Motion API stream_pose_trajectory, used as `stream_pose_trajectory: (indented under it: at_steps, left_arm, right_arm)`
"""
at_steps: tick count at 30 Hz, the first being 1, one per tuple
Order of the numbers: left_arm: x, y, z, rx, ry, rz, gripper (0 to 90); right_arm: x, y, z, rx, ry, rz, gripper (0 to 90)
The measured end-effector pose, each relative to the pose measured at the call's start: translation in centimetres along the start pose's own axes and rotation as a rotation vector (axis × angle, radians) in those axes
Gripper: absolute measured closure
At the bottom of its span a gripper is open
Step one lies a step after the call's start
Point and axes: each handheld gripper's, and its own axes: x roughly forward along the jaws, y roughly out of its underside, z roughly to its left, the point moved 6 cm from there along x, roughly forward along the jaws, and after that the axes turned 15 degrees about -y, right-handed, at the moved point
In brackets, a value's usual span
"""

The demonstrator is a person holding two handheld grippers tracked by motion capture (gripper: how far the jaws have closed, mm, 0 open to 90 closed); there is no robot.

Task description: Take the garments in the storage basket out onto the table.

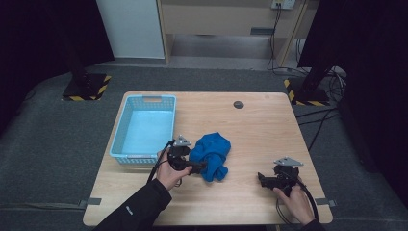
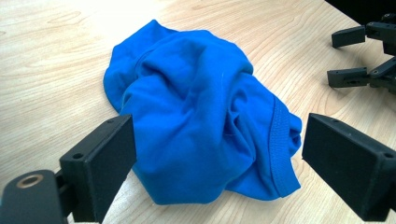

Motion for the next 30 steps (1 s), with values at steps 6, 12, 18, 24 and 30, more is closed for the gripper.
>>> stream_pose_trajectory:
  at_steps: [6,12,18,24,30]
  left_arm:
    - [0.0,0.4,-0.1,0.006,-0.004,-0.003,8.6]
    - [-0.5,0.7,-0.2,0.017,-0.019,-0.019,8.9]
    - [-1.1,1.0,-0.4,0.033,-0.036,-0.048,9.6]
    - [-1.5,1.6,-0.3,0.044,-0.048,-0.070,10.6]
    - [-1.9,2.3,0.1,0.043,-0.050,-0.083,11.0]
  right_arm:
    - [0.0,0.0,0.0,0.000,0.000,0.000,0.4]
    - [0.0,0.0,0.0,0.000,0.000,0.000,0.4]
    - [0.0,0.0,0.0,0.000,0.000,0.000,0.4]
    - [0.0,0.0,0.0,0.000,0.000,0.000,0.4]
    - [0.0,0.0,0.0,0.000,0.000,0.000,0.4]
